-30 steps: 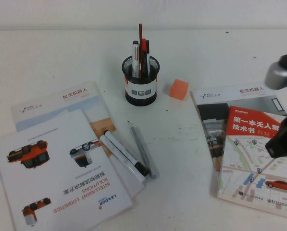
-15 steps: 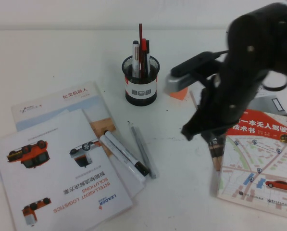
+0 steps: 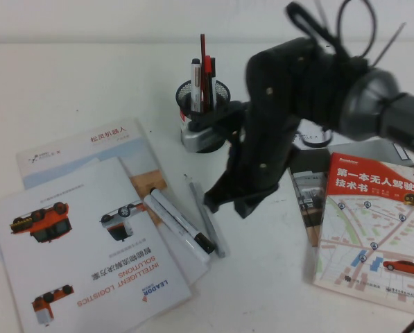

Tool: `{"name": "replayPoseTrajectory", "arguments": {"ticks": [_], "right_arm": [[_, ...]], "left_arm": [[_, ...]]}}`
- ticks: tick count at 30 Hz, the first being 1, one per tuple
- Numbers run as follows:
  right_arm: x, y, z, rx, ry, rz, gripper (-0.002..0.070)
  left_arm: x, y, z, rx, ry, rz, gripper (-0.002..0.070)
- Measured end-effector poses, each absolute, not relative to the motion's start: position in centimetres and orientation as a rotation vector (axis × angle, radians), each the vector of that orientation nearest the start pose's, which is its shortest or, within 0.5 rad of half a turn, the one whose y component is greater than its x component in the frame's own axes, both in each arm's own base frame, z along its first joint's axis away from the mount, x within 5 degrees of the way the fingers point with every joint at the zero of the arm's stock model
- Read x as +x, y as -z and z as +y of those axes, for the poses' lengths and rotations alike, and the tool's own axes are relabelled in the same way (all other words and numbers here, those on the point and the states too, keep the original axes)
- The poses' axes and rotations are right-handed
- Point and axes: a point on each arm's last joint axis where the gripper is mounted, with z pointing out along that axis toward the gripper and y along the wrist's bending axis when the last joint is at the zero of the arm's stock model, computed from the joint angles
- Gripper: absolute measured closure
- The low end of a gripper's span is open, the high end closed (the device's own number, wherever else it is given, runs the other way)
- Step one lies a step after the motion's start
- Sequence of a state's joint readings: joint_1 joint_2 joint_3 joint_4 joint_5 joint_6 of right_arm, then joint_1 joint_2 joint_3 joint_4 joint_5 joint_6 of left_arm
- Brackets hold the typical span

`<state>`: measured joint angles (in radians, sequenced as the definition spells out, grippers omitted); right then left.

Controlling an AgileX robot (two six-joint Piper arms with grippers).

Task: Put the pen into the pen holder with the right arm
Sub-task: Pick up the pen on the table

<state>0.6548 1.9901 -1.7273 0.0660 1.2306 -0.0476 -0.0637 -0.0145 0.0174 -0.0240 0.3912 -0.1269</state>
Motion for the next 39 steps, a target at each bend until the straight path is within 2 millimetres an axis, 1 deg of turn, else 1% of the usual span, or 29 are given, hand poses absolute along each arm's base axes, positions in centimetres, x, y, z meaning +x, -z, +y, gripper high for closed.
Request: {"name": "replayPoseTrajectory", "arguments": {"ticks": [5, 10, 13, 16, 22, 25, 29, 31, 33, 36, 39], "right_arm": [[33.2, -24.2, 28.2, -1.058, -0.154, 2.8, 0.0696], [34.6, -23.7, 29.4, -1.03, -0.165, 2.784, 0.0692], [35.2, -23.1, 29.9, -1.026, -0.167, 2.782, 0.0665], [35.6, -22.3, 30.2, -1.024, -0.161, 2.79, 0.0601], [36.3, -20.7, 30.7, -1.004, -0.142, 2.814, 0.041], [36.6, -19.7, 31.0, -1.008, -0.134, 2.826, 0.0374], [37.2, -18.6, 31.4, -0.993, -0.129, 2.838, 0.0363], [37.5, -18.7, 31.6, -0.972, -0.131, 2.833, 0.0363], [37.6, -18.7, 31.8, -0.963, -0.135, 2.829, 0.0378], [37.8, -18.6, 31.8, -0.963, -0.135, 2.826, 0.0439], [37.8, -18.6, 31.8, -0.963, -0.132, 2.824, 0.0538]], "left_arm": [[5.2, -17.3, -0.4, -0.074, 0.155, 1.879, 0.0678], [5.2, -17.3, -0.4, -0.074, 0.155, 1.879, 0.0678], [5.2, -17.3, -0.4, -0.074, 0.155, 1.879, 0.0678], [5.2, -17.3, -0.4, -0.074, 0.155, 1.879, 0.0678], [5.2, -17.3, -0.4, -0.074, 0.155, 1.879, 0.0678], [5.2, -17.3, -0.4, -0.074, 0.155, 1.879, 0.0678], [5.2, -17.3, -0.4, -0.074, 0.155, 1.879, 0.0677], [5.2, -17.3, -0.4, -0.074, 0.155, 1.879, 0.0678], [5.2, -17.3, -0.4, -0.074, 0.155, 1.879, 0.0677], [5.2, -17.3, -0.4, -0.074, 0.155, 1.879, 0.0677], [5.2, -17.3, -0.4, -0.074, 0.155, 1.879, 0.0678]]}}
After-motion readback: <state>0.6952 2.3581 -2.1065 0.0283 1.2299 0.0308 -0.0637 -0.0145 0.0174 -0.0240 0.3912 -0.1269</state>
